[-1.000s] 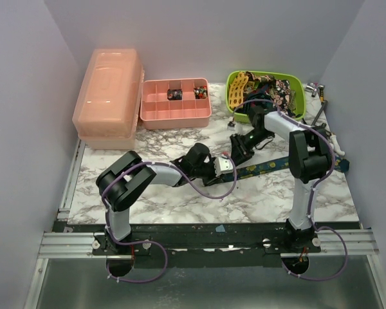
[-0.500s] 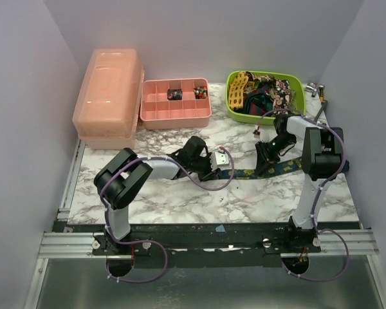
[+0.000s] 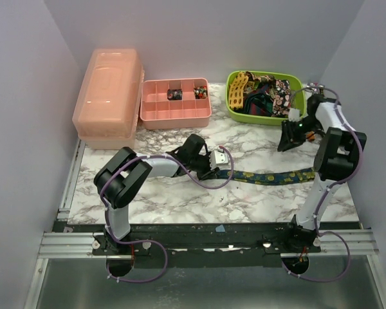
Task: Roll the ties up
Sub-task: Roll the tie at the center of the board.
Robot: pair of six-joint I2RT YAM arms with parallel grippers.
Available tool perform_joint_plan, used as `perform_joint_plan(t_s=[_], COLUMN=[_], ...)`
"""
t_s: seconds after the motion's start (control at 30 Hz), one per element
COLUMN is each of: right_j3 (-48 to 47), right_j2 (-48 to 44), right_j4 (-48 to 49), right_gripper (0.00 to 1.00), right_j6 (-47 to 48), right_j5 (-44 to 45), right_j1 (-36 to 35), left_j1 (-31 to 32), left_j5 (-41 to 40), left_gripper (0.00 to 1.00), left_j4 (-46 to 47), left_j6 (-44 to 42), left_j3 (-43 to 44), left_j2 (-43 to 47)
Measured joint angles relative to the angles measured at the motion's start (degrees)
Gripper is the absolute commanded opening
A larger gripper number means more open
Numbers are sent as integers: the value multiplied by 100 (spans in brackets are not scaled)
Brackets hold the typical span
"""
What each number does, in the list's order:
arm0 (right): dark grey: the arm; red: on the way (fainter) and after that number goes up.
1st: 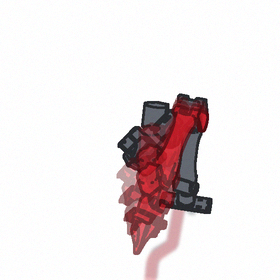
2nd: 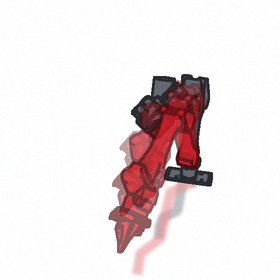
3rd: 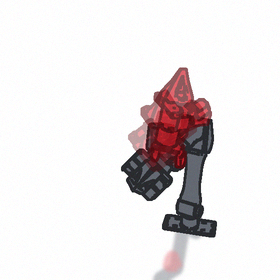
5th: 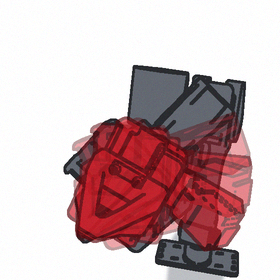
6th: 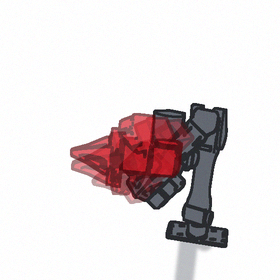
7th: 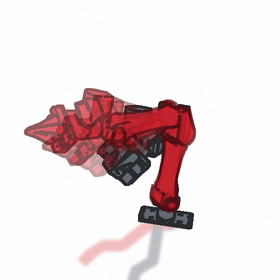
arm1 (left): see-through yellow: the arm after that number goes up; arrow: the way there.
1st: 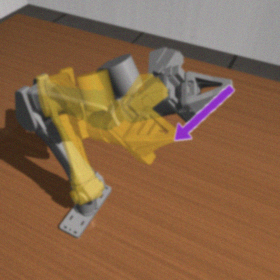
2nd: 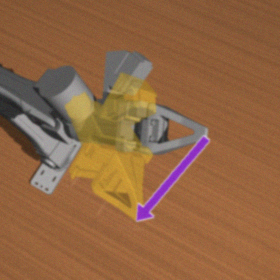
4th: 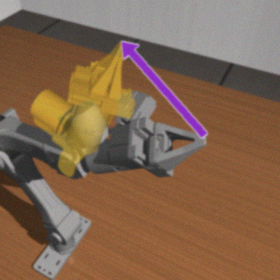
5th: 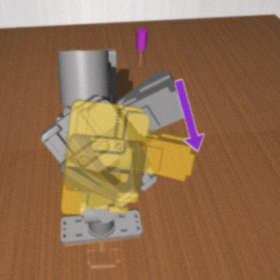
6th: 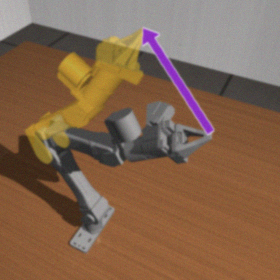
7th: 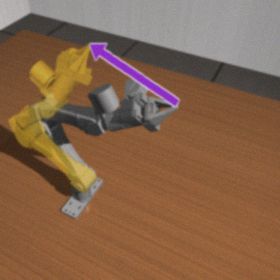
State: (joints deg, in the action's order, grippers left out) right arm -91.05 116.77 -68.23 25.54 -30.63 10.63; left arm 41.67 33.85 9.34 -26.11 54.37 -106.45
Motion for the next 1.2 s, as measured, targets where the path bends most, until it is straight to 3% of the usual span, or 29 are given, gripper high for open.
perform_joint_plan(t_s=[0.1, 0.2, 0.4, 0.6, 1.07, 1.13, 1.2], right_j3=[-555, -492, 417, 1021, 1071, 1080, 1082], right_j2=[103, 120, 87, 66, 584, 614, 625], right_j4=[-61, -256, -205, 457, 1711, 1832, 1943], right_gripper=[40, 43, 45, 45, 46, 45, 38], right_j6=[105, 105, -352, -1185, -2229, -2308, -2363], right_j5=[11, -260, -1285, -2028, -2503, -2529, -2562], right_j1=[433, 431, -916, -2238, -2684, -2761, -2817], left_j1=[-4, -7, -11, -11, 11, 26, 44], left_j5=[4, 7, 9, 9, 94, 94, 92], left_gripper=[17, 17, 18, 21, 24, 24, 24], left_j4=[-28, -61, -79, -72, 175, 175, 173], left_j6=[-4, 7, 90, 109, -149, -221, -278], left_j3=[17, 46, 76, 79, -61, -63, -63], left_j2=[-2, -15, -42, -44, -35, -35, -35])
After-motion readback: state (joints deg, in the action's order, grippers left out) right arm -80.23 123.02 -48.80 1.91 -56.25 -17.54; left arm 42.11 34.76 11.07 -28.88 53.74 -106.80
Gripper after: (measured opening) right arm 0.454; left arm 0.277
